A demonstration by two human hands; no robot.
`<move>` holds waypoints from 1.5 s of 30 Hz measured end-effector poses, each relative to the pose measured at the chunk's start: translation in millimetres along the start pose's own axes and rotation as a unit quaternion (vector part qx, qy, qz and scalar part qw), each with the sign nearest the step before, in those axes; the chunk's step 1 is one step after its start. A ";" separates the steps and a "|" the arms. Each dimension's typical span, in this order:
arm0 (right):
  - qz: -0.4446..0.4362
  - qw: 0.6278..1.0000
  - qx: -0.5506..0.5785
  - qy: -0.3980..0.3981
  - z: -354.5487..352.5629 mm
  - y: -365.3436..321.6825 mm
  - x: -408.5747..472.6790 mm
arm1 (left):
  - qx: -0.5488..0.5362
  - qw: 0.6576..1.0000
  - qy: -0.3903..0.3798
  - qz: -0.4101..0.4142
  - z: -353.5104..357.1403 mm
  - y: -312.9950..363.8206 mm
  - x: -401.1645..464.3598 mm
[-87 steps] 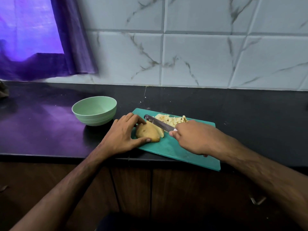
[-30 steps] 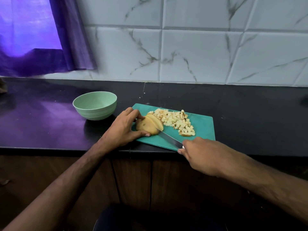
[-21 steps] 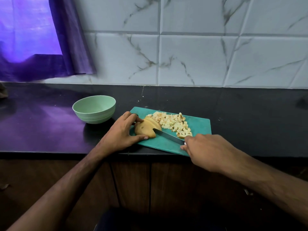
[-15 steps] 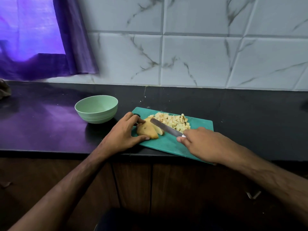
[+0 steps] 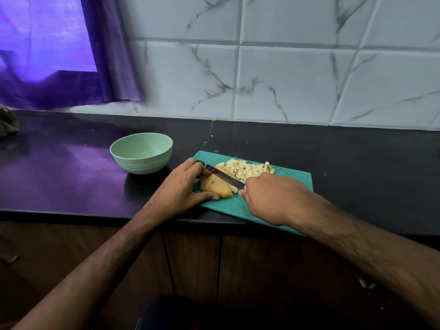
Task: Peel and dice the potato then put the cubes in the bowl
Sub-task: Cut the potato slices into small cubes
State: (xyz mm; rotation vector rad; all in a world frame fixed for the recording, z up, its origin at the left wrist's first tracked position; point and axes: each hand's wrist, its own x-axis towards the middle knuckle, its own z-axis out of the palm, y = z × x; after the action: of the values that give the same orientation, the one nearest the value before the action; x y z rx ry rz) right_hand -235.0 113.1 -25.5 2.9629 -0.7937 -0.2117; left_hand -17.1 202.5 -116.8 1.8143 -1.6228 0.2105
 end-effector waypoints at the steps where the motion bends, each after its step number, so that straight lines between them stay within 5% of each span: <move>1: -0.003 1.000 -0.003 0.001 -1.4 -0.6 1.2 | -0.001 1.000 0.000 0.000 0.0 0.2 0.4; 12: -0.008 1.000 0.028 0.006 8.9 -19.5 43.6 | 0.019 0.999 0.011 0.024 0.2 -0.2 0.2; 18: -0.005 0.995 0.093 -0.033 36.0 -1.3 -9.3 | 0.025 0.999 0.022 0.011 1.8 0.0 -0.6; 30: 0.008 1.000 -0.007 -0.025 18.2 19.2 -32.2 | 0.022 1.000 0.014 0.002 -1.8 5.0 -5.0; 45: 0.018 0.999 0.028 0.019 13.9 3.5 -7.3 | 0.011 1.000 0.008 -0.002 -2.5 5.3 -7.9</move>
State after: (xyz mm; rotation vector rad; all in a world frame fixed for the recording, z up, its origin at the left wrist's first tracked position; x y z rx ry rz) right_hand -245.0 113.3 -38.1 2.9911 -0.8622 -0.1328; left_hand -22.9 210.5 -117.2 1.8294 -1.6115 0.2409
